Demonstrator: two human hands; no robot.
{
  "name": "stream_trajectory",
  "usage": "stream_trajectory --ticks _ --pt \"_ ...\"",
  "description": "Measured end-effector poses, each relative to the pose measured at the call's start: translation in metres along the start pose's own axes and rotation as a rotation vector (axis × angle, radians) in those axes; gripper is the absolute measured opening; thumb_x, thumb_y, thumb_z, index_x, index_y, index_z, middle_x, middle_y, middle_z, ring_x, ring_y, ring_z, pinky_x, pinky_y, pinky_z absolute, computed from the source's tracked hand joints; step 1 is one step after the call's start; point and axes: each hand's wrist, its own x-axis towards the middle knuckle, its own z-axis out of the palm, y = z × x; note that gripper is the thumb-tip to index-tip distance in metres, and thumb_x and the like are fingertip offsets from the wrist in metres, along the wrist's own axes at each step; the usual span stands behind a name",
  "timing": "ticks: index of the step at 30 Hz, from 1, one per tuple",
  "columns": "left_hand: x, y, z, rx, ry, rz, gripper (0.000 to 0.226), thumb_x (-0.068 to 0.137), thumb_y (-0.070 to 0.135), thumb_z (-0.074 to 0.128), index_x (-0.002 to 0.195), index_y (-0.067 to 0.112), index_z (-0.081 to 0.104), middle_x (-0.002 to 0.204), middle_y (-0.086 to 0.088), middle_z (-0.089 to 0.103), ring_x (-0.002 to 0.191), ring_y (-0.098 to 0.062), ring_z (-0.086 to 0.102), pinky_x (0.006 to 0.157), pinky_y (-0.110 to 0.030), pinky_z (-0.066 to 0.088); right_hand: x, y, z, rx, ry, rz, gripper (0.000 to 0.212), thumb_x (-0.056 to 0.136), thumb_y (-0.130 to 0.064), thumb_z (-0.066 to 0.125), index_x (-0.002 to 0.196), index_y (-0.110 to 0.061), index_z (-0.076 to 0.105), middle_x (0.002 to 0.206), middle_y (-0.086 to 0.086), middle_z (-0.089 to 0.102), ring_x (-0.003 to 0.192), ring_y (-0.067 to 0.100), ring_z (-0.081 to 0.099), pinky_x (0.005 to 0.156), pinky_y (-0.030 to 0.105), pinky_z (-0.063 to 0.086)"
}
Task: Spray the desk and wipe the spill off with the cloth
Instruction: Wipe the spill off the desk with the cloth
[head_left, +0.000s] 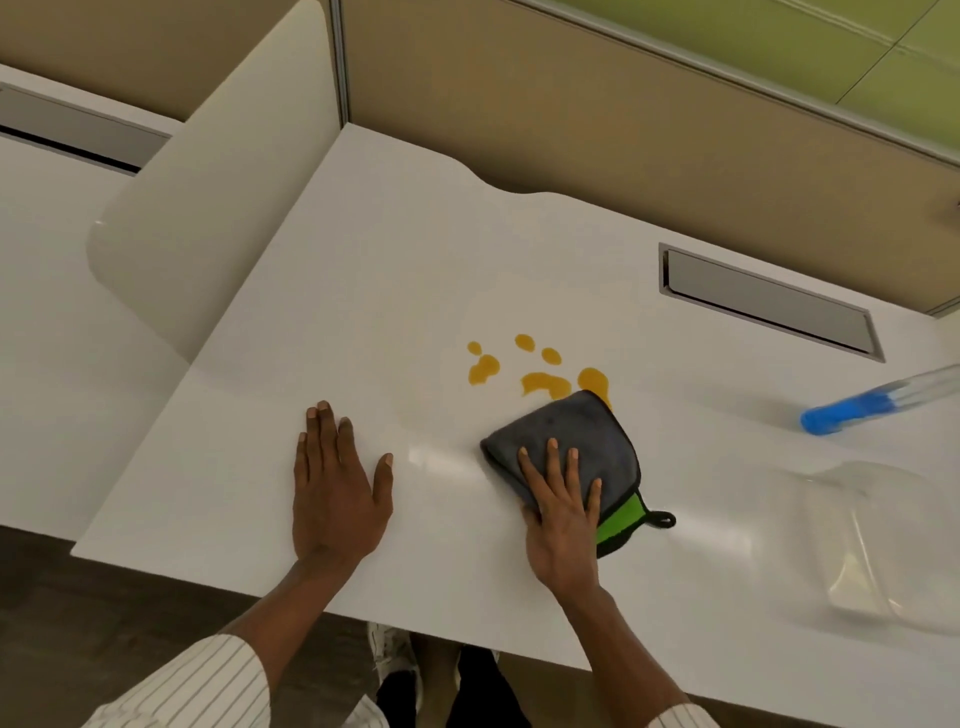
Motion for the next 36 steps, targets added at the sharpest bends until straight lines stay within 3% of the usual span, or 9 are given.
stream_trajectory --ticks 9,15,21,24,28,32,36 --pt "0.0 0.001 0.002 -0.002 0.012 -0.001 0.082 0.106 0.055 0.038 0.166 0.0 0.029 0.181 -0.018 0.01 0.169 -0.033 0.01 0.136 -0.051 0.019 -0.063 0.013 -0.004 -0.041 -0.027 -0.139 0.074 0.106 -0.025 0.042 0.16 -0.051 -0.001 0.173 -0.015 -0.01 0.16 0.018 -0.016 0.129 0.058 0.001" --pt "0.001 0.002 0.007 0.077 0.01 0.016 0.08 0.108 0.052 0.035 0.164 -0.005 0.03 0.179 -0.025 0.014 0.168 -0.038 0.011 0.135 -0.053 0.02 0.003 0.021 -0.001 -0.007 0.058 0.001 0.084 0.099 -0.015 0.056 0.164 -0.037 0.007 0.174 -0.008 -0.001 0.161 0.023 -0.007 0.127 0.064 0.007" --pt "-0.002 0.008 0.012 0.097 -0.009 0.029 0.076 0.109 0.046 0.03 0.16 -0.009 0.037 0.175 -0.029 0.02 0.166 -0.042 0.019 0.133 -0.058 0.026 0.0 0.013 -0.002 0.008 0.02 -0.063 0.083 0.099 -0.013 0.05 0.162 -0.045 0.007 0.174 -0.01 -0.007 0.16 0.024 -0.013 0.127 0.063 0.0" --pt "-0.013 0.026 0.016 0.051 -0.085 0.141 0.081 0.108 0.055 0.027 0.165 -0.003 0.033 0.179 -0.023 0.014 0.168 -0.035 0.014 0.136 -0.047 0.015 -0.046 0.022 -0.002 -0.001 0.021 -0.09 0.091 0.096 -0.007 0.051 0.161 -0.048 0.002 0.174 -0.013 -0.008 0.16 0.021 -0.016 0.128 0.06 -0.001" --pt "-0.036 0.056 0.027 0.055 -0.167 0.357 0.084 0.11 0.061 0.029 0.17 0.003 0.022 0.182 -0.016 0.006 0.169 -0.029 0.008 0.136 -0.036 -0.001 -0.057 0.046 -0.007 0.131 0.036 0.008 0.086 0.097 -0.007 0.055 0.16 -0.05 0.015 0.173 -0.018 0.0 0.161 0.014 -0.011 0.128 0.06 0.001" --pt "-0.047 0.062 0.03 0.077 -0.213 0.364 0.085 0.111 0.063 0.027 0.171 0.004 0.016 0.182 -0.014 -0.002 0.17 -0.026 0.0 0.136 -0.036 -0.002 0.004 0.062 -0.018 0.101 0.065 0.108 0.077 0.099 -0.01 0.052 0.162 -0.041 0.019 0.174 -0.009 0.006 0.161 0.023 -0.004 0.127 0.064 0.002" --pt "-0.046 0.056 0.028 0.065 -0.191 0.398 0.085 0.111 0.064 0.032 0.17 0.004 0.022 0.182 -0.014 0.007 0.17 -0.026 0.006 0.136 -0.032 -0.003 0.038 0.056 -0.023 0.097 0.022 0.118 0.072 0.102 -0.017 0.048 0.162 -0.042 0.017 0.174 -0.006 0.004 0.161 0.027 -0.004 0.126 0.065 -0.001"
